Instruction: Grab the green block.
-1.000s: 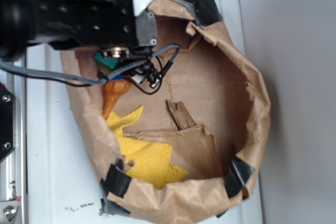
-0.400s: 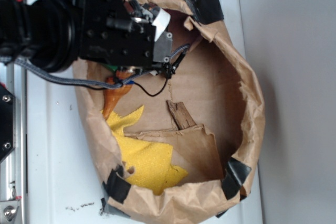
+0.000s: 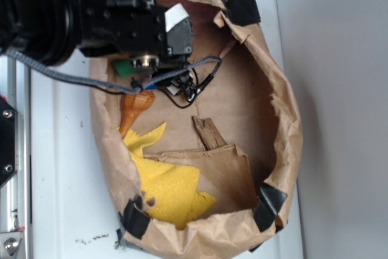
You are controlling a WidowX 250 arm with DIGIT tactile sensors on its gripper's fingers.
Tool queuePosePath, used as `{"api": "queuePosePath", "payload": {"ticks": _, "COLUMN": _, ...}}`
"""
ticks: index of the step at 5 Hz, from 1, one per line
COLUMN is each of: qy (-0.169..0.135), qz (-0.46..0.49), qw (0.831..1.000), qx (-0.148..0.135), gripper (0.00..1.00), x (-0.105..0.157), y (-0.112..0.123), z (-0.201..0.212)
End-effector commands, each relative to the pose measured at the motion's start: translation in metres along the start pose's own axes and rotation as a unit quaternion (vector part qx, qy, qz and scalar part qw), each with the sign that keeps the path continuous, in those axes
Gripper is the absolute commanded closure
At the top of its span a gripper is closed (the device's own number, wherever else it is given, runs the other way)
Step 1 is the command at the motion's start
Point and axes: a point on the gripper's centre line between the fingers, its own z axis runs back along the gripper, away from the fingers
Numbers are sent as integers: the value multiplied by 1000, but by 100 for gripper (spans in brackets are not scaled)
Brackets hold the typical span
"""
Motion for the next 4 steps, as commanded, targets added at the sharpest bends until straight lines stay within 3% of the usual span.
{"api": "queuePosePath", "payload": {"ticks": 1, "qy": -29, "qz": 39, "qw": 999, "qx": -1, "gripper": 100, "x": 5, "y": 19, "z": 12}}
{"api": "queuePosePath", "payload": {"ticks": 3, "qy": -36, "qz": 42, "qw": 998, "qx": 0, "gripper": 100, "x": 3, "y": 23, "z": 15}}
{"api": "queuePosePath", "payload": {"ticks": 4, "qy": -24, "qz": 41, "qw": 999, "qx": -19, "gripper": 100, "x": 4, "y": 17, "z": 40}}
